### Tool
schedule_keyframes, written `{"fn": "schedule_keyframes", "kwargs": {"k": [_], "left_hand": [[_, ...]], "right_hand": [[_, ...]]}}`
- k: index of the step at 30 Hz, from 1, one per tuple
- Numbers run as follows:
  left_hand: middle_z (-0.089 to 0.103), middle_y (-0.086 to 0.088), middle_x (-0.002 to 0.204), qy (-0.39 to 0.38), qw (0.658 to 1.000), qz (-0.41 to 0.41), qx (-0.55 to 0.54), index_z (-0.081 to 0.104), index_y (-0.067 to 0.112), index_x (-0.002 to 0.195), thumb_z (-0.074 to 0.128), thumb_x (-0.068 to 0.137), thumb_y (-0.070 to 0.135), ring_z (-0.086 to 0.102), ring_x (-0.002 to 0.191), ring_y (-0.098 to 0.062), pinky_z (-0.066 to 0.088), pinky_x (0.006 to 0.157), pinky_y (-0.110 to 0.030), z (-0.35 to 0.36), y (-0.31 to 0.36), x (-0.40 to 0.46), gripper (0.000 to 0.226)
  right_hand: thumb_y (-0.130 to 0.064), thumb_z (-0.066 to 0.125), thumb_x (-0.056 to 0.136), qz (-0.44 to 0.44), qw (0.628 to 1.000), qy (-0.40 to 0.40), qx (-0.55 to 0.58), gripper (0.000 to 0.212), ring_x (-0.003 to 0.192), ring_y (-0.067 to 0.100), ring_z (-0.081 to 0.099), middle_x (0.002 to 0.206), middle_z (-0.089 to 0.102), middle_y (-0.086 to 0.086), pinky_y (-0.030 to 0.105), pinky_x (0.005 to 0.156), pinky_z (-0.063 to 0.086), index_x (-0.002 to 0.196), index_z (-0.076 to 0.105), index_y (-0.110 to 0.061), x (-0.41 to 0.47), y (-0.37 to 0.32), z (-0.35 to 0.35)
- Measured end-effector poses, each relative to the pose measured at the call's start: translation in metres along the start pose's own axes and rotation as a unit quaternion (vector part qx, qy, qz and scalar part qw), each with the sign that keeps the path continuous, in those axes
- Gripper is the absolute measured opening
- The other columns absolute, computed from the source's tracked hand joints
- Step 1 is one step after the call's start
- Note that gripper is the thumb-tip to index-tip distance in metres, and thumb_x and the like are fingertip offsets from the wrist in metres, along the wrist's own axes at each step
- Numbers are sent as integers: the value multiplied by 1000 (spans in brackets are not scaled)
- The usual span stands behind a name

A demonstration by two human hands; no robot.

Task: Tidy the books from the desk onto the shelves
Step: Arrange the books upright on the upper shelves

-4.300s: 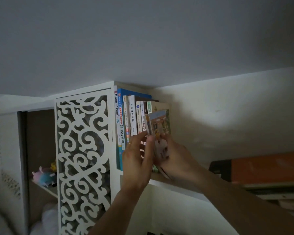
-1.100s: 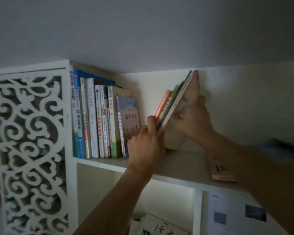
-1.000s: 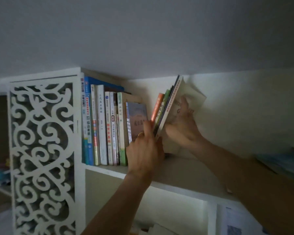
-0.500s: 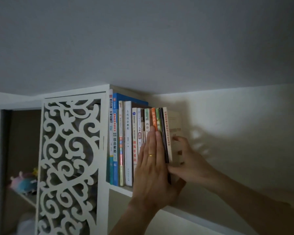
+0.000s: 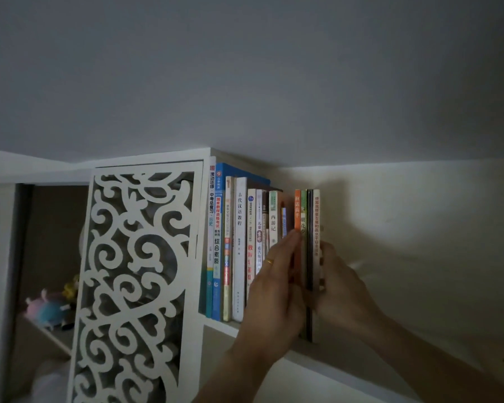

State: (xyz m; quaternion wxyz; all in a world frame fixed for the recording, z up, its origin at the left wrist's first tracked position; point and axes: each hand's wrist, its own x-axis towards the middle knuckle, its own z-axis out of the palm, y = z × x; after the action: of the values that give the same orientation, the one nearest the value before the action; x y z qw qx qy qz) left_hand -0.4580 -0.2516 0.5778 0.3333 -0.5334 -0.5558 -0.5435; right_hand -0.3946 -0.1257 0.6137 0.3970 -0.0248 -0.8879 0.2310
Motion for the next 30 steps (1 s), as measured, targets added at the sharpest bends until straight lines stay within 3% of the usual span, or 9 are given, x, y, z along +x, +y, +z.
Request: {"fn": "schedule_keyframes", "kwargs": {"k": [3, 5, 8, 10, 14, 20, 22, 27, 30], "left_hand": [[64, 7, 131, 57, 991, -32, 113, 54, 27, 143, 32, 102, 42, 61, 116, 3, 54, 99, -21, -8, 2, 23, 48], [68, 5, 125, 16, 981, -38, 190, 49, 26, 147, 39, 103, 38, 67, 109, -3, 58, 95, -26, -13, 0, 38, 47], [70, 0, 112, -57, 952, -17, 299, 26, 20, 158, 45, 107, 34, 72, 92, -12, 61, 84, -31, -10, 0, 57, 56], [70, -2, 100, -72, 942, -48, 325, 17, 21, 156, 42, 108, 35, 71, 76, -15, 63, 72, -34, -8, 1, 69, 56], [66, -1, 98, -65, 898, -72, 429, 34, 20, 134, 55, 102, 31, 64, 73, -16, 46, 64, -30, -5, 4, 83, 41], [61, 1, 111, 19, 925, -153, 348, 46, 18, 122, 63, 97, 30, 67, 93, -19, 50, 72, -31, 1, 25, 94, 33], [57, 3, 111, 57, 936, -137, 320, 49, 20, 118, 63, 96, 36, 63, 97, -15, 52, 73, -31, 3, 29, 94, 31], [67, 0, 90, -18, 960, -102, 260, 24, 29, 135, 49, 106, 31, 69, 65, -11, 63, 61, -31, 13, 20, 63, 38], [65, 2, 79, 21, 961, -106, 256, 9, 27, 148, 41, 107, 37, 62, 53, -5, 58, 53, -23, -2, 29, 45, 52]], "right_hand": [[-48, 88, 68, 17, 999, -14, 26, 94, 105, 2, 62, 120, 60, -22, 22, 87, 52, 144, 34, -35, 0, 6, -7], [-46, 89, 68, 25, 999, -14, 30, 94, 102, -3, 61, 117, 60, -25, 20, 87, 51, 144, 34, -35, 0, 7, -8], [-41, 86, 74, 18, 1000, -15, 10, 86, 91, -9, 60, 104, 59, -30, 11, 79, 48, 143, 34, -38, -1, 9, -8], [-41, 84, 75, 22, 1000, -16, 7, 87, 96, -1, 63, 107, 59, -26, 17, 83, 53, 144, 32, -37, -2, 12, -11], [-49, 85, 73, 42, 998, -32, 28, 96, 105, 4, 62, 115, 58, -26, 24, 91, 53, 148, 27, -37, -4, 18, -15], [-48, 82, 78, 45, 997, -32, 47, 94, 102, 4, 61, 111, 57, -27, 27, 95, 52, 150, 24, -36, -8, 17, -13], [-45, 80, 80, 41, 998, -30, 48, 89, 96, 0, 59, 105, 56, -31, 24, 92, 51, 148, 25, -37, -9, 16, -13], [-50, 76, 80, 27, 997, -19, 70, 92, 109, 8, 62, 125, 58, -22, 33, 99, 53, 152, 20, -36, -19, 14, -11], [-51, 75, 81, 34, 996, -30, 72, 93, 119, 14, 61, 134, 57, -15, 41, 103, 52, 154, 19, -36, -18, 16, -9]]}}
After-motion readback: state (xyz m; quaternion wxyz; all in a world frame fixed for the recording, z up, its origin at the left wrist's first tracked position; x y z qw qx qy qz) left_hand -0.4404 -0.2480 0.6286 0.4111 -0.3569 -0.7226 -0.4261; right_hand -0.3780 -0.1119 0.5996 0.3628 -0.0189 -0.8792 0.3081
